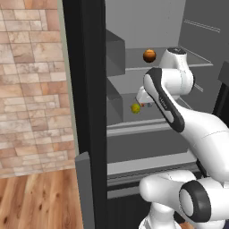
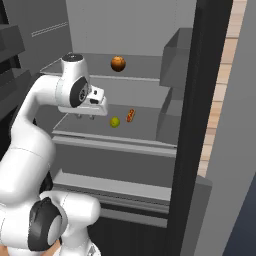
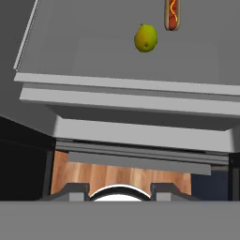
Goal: Pick up the pear and orange from the fridge and place one fruit on each plate on the dining counter.
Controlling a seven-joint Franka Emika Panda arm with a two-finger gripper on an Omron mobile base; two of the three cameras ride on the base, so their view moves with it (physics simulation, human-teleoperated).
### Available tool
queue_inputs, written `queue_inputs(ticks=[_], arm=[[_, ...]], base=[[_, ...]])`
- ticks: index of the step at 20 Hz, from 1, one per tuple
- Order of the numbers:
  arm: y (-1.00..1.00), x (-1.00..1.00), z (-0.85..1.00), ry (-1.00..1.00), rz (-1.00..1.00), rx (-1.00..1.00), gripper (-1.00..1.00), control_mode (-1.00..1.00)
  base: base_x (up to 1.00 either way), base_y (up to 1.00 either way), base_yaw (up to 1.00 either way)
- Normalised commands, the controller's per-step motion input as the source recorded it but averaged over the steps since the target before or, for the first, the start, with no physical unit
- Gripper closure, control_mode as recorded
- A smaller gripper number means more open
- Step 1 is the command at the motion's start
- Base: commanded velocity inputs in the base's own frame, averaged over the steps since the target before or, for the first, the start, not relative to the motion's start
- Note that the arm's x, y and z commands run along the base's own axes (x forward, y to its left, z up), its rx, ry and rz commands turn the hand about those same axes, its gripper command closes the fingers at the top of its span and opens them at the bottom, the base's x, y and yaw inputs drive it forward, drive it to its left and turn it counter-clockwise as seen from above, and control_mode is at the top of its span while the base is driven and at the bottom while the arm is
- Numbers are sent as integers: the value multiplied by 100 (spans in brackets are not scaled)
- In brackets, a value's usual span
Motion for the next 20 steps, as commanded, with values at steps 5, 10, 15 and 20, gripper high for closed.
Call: queue_inputs(ticks=[5, 10, 15, 20], arm=[[0, 3, -12, 0, 0, -1, -100, -100], [-3, 17, -69, 0, 0, -13, -100, -100], [-6, 32, -46, 0, 0, -6, -100, -100], [-13, 55, -22, -3, 0, 4, -100, -100]], base=[[0, 0, 0], [0, 0, 0], [0, 0, 0], [0, 0, 0]])
